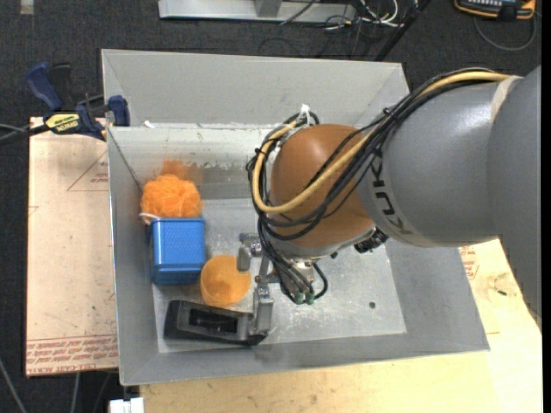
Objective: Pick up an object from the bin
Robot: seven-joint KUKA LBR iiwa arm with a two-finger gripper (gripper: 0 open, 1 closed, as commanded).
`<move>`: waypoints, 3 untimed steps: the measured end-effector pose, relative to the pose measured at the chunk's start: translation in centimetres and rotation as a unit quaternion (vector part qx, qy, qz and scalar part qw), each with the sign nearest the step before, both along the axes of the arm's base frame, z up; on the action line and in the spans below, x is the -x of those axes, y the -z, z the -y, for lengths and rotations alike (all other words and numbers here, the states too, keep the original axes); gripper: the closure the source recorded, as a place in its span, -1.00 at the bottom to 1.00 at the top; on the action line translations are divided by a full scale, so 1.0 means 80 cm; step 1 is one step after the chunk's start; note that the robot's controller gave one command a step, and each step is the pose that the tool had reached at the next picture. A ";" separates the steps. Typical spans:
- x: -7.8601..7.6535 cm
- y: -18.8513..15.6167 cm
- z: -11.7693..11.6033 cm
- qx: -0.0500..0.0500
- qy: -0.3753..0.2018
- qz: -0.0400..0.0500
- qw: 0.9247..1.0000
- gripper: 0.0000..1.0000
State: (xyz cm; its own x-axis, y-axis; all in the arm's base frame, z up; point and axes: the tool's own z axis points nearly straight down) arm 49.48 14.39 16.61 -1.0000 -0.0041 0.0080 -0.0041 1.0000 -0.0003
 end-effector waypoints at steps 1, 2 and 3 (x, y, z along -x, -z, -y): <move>-0.002 -0.006 0.001 -0.001 0.002 0.004 1.000 -1.00; 0.008 0.067 -0.036 -0.001 0.038 0.004 0.999 -1.00; 0.014 0.099 -0.044 -0.001 0.039 0.002 0.999 -1.00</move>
Offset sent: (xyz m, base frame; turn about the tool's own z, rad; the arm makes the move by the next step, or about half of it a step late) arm -0.0142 0.0484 -0.0961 0.1235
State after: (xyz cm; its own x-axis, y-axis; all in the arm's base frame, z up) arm 48.38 17.89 8.70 -0.9973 0.0734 0.0039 0.0734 0.9973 0.0013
